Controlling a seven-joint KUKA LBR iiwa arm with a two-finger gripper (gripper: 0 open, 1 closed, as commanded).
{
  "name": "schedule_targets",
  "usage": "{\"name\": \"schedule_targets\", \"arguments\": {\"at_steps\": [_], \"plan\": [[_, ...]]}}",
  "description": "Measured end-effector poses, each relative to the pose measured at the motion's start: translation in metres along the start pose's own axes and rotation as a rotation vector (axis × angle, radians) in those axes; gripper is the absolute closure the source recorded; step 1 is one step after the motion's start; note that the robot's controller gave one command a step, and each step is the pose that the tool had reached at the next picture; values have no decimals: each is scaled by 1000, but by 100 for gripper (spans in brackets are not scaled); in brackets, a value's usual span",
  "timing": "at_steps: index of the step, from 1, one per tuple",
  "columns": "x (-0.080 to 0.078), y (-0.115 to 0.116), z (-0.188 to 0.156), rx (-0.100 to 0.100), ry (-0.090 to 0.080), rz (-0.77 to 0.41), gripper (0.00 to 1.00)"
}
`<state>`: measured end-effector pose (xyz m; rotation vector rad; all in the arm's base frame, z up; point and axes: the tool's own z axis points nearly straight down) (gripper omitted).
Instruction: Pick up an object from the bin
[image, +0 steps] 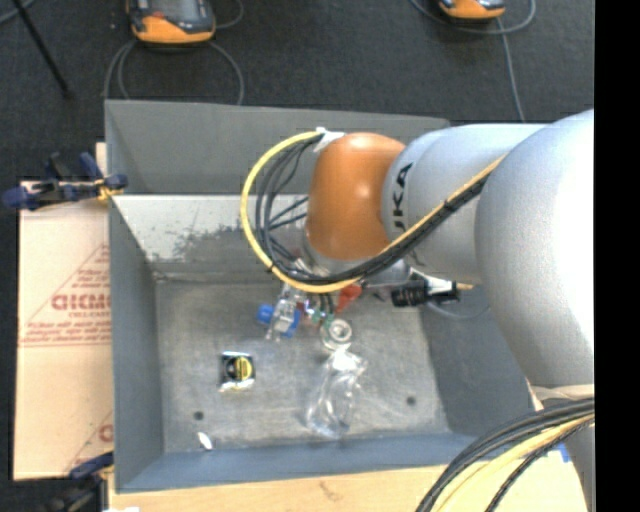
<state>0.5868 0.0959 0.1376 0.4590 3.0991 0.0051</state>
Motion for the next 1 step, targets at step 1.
{"name": "schedule_targets", "arguments": {"at_steps": [1], "plan": [[-2, 0, -36, 0, -1, -2, 100]]}}
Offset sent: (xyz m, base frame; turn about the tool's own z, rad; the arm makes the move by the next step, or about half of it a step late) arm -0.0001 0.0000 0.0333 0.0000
